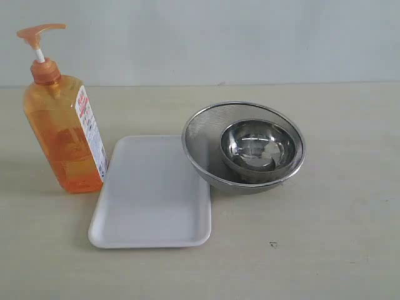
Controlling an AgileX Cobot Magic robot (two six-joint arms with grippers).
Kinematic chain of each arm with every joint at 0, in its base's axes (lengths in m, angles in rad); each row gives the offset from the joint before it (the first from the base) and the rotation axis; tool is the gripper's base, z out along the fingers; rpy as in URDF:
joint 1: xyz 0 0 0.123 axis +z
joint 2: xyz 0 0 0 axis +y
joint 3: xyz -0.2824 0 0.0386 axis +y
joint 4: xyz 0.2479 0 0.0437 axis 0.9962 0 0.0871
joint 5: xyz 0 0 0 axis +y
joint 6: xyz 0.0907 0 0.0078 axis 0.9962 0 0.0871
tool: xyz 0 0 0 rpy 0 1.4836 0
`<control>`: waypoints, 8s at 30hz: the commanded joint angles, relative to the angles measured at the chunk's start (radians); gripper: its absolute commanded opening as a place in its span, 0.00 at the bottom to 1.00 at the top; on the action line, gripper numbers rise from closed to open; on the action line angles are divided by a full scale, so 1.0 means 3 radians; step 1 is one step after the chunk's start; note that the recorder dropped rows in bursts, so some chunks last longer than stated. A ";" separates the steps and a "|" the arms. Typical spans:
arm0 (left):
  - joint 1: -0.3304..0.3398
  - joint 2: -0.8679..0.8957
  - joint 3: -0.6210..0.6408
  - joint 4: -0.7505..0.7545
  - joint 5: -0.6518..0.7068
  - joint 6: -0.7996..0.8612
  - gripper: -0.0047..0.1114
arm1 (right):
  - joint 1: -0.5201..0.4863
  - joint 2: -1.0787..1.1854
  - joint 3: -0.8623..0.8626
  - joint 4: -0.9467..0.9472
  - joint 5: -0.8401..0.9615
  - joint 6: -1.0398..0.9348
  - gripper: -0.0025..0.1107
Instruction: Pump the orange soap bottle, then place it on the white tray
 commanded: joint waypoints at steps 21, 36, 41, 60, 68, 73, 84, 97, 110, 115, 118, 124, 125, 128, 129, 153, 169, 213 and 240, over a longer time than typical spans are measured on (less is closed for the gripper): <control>0.0013 -0.0005 0.0012 0.0005 -0.0011 0.0000 0.08 | -0.0022 -0.0015 -0.0002 -0.0022 -0.0050 0.0000 0.02; 0.0013 -0.0005 0.0012 0.0005 -0.0011 0.0000 0.08 | -0.0022 -0.0015 -0.0002 -0.0022 -0.0050 0.0000 0.02; 0.0013 -0.0005 0.0012 -0.0021 -0.0163 -0.0048 0.08 | -0.0022 -0.0015 -0.0002 -0.0022 -0.0050 0.0000 0.02; 0.0013 -0.0005 -0.0008 -0.0547 -0.1299 -0.0783 0.08 | -0.0022 -0.0015 -0.0002 0.0002 -0.0049 0.0000 0.02; 0.0013 -0.0005 -0.0008 -0.0547 -0.1392 -0.0799 0.08 | -0.0022 -0.0015 -0.0002 0.0002 -0.0049 0.0000 0.02; 0.0013 -0.0005 -0.0008 -0.0547 -0.1415 -0.0877 0.08 | -0.0022 -0.0015 -0.0002 0.0002 -0.0049 0.0000 0.02; 0.0006 0.0035 -0.0301 -0.0307 -0.1746 -0.1326 0.08 | -0.0022 -0.0015 -0.0002 -0.0004 -0.0049 0.0000 0.02; 0.0006 0.1904 -0.2908 -0.0145 -0.0216 -0.0731 0.08 | -0.0022 -0.0015 -0.0002 -0.0004 -0.0049 0.0000 0.02; 0.0006 0.3409 -0.4516 -0.1559 0.0662 0.1038 0.08 | -0.0022 -0.0015 -0.0002 -0.0033 -0.0049 0.0000 0.02; -0.0059 0.3268 -0.3803 -0.1568 -0.0460 0.1455 0.08 | -0.0022 -0.0015 -0.0002 -0.0033 -0.0049 0.0000 0.02; -0.0155 0.3190 -0.3324 -0.1568 -0.1093 0.1551 0.08 | -0.0022 -0.0015 -0.0002 -0.0033 -0.0049 0.0000 0.02; -0.0423 0.3076 -0.2401 -0.1542 -0.2032 0.1497 0.08 | -0.0022 -0.0015 -0.0002 -0.0033 -0.0049 0.0000 0.02; -0.0489 0.3067 -0.2248 -0.1504 -0.2188 0.1422 0.08 | -0.0022 -0.0015 -0.0002 -0.0033 -0.0049 0.0000 0.02; -0.0674 0.3060 -0.1813 -0.1231 -0.2643 0.0998 0.08 | -0.0022 -0.0015 -0.0002 -0.0033 -0.0049 0.0000 0.02; -0.0738 0.3060 -0.1688 -0.1146 -0.2794 0.0809 0.08 | -0.0022 -0.0015 -0.0002 -0.0033 -0.0049 0.0000 0.02; -0.0933 0.3315 -0.0319 -0.0220 -0.3665 -0.0035 0.08 | -0.0022 -0.0015 -0.0002 -0.0033 -0.0049 0.0000 0.02; -0.0933 0.4340 -0.0366 0.0030 -0.4400 -0.0188 0.08 | -0.0022 -0.0015 -0.0002 0.0003 -0.0049 0.0000 0.02; -0.0933 0.4764 -0.0600 0.0074 -0.4437 -0.0480 0.08 | -0.0022 -0.0015 -0.0002 0.0003 -0.0049 0.0000 0.02; -0.0925 0.4772 -0.0600 -0.0059 -0.4436 -0.0565 0.90 | -0.0022 -0.0015 -0.0002 -0.0032 -0.0049 0.0000 0.02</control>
